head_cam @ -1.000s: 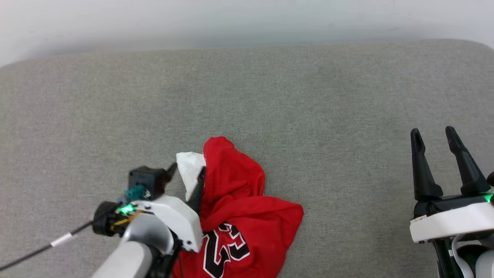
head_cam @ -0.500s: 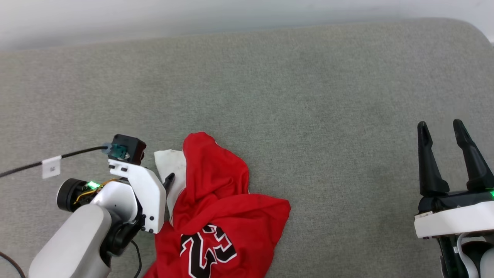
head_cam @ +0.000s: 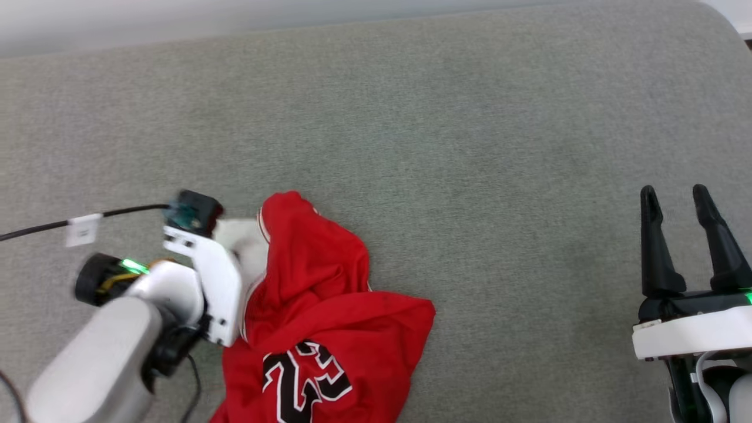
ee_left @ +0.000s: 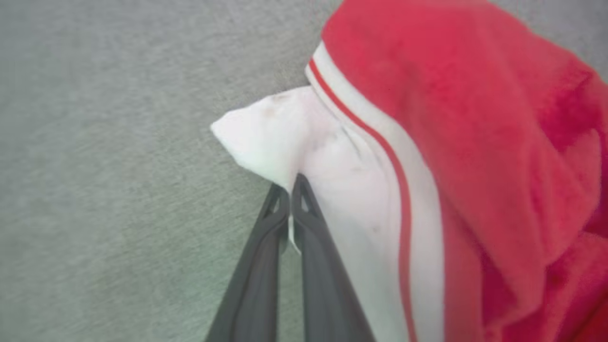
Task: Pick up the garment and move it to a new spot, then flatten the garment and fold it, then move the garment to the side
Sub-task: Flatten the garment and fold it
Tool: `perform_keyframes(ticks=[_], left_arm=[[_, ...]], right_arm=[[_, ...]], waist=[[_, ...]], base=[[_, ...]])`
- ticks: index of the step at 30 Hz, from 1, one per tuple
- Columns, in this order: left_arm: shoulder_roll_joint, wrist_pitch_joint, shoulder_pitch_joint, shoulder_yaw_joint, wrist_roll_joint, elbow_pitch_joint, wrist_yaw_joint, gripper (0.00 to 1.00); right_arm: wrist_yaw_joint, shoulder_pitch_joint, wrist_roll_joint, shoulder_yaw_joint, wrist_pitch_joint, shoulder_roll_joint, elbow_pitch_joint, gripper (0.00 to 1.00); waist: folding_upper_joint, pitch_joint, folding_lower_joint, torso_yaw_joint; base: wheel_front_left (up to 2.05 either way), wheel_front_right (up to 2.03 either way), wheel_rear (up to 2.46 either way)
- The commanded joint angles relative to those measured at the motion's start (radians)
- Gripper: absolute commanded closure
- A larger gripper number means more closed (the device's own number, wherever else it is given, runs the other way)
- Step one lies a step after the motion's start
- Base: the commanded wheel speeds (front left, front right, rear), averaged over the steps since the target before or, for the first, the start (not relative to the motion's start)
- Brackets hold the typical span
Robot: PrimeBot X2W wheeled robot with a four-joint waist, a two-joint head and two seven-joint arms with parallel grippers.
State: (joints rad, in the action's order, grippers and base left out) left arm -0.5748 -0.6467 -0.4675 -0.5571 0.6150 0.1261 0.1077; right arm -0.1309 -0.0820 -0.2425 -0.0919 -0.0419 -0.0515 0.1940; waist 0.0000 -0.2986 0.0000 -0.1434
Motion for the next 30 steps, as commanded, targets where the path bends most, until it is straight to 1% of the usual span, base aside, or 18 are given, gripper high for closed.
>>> perform_keyframes(ticks=[1, 3, 4, 7, 9, 12, 16, 17, 19, 22, 30], left_arm=[[-0.030, 0.029, 0.014, 0.029, -0.017, -0.034, 0.031, 1.00], [-0.049, 0.049, 0.040, 0.056, -0.022, -0.084, 0.066, 1.00], [-0.049, 0.049, 0.040, 0.056, -0.022, -0.084, 0.066, 1.00], [-0.084, 0.067, 0.106, 0.114, -0.005, -0.150, 0.131, 1.00], [-0.097, 0.082, 0.166, 0.154, 0.019, -0.175, 0.172, 1.00], [-0.084, 0.117, 0.259, 0.207, 0.070, -0.185, 0.215, 1.00], [-0.046, 0.176, 0.346, 0.242, 0.122, -0.144, 0.228, 1.00], [-0.029, 0.191, 0.361, 0.243, 0.132, -0.127, 0.225, 0.79], [0.001, 0.225, 0.376, 0.236, 0.140, -0.106, 0.211, 0.00], [0.033, 0.300, 0.356, 0.229, 0.114, -0.094, 0.206, 0.00], [0.093, 0.524, 0.290, 0.208, -0.011, -0.129, 0.227, 0.00]], right_arm=[[0.000, -0.012, 0.006, -0.002, 0.003, 0.001, 0.000, 0.00], [0.000, -0.013, 0.008, -0.006, 0.006, 0.001, 0.003, 0.00], [0.000, -0.013, 0.008, -0.006, 0.006, 0.001, 0.003, 0.00], [0.000, -0.013, 0.013, -0.008, 0.015, 0.001, 0.011, 0.00], [0.001, -0.013, 0.016, -0.010, 0.019, 0.001, 0.016, 0.00], [0.001, -0.015, 0.017, -0.011, 0.024, 0.001, 0.021, 0.00], [0.000, -0.022, 0.016, -0.008, 0.030, 0.001, 0.025, 0.00], [0.000, -0.022, 0.017, -0.007, 0.030, 0.001, 0.025, 0.00], [0.000, -0.023, 0.019, -0.006, 0.032, 0.001, 0.024, 0.00], [0.000, -0.017, 0.022, -0.011, 0.038, 0.001, 0.024, 0.00], [0.000, 0.008, 0.036, -0.010, 0.058, 0.001, 0.025, 0.00]], waist=[[0.0000, 0.004, 0.0000, 0.014], [0.0000, 0.007, 0.0000, 0.027], [0.0000, 0.007, 0.0000, 0.027], [0.0000, 0.008, 0.0000, 0.041], [0.0000, 0.006, 0.0000, 0.050], [0.0000, 0.000, 0.0000, 0.057], [0.0000, -0.006, 0.0000, 0.063], [0.0000, -0.006, 0.0000, 0.064], [0.0000, -0.003, 0.0000, 0.065], [0.0000, 0.011, 0.0000, 0.069], [0.0000, 0.073, 0.0000, 0.078]], base=[[0.00, 0.00, 0.00], [0.00, 0.00, 0.00], [0.00, 0.00, 0.00], [0.00, 0.00, 0.00], [0.00, 0.00, 0.00], [0.00, 0.00, 0.00], [0.00, 0.00, 0.00], [0.00, 0.00, 0.00], [0.00, 0.00, 0.00], [0.00, 0.00, 0.00], [0.00, 0.00, 0.00]])
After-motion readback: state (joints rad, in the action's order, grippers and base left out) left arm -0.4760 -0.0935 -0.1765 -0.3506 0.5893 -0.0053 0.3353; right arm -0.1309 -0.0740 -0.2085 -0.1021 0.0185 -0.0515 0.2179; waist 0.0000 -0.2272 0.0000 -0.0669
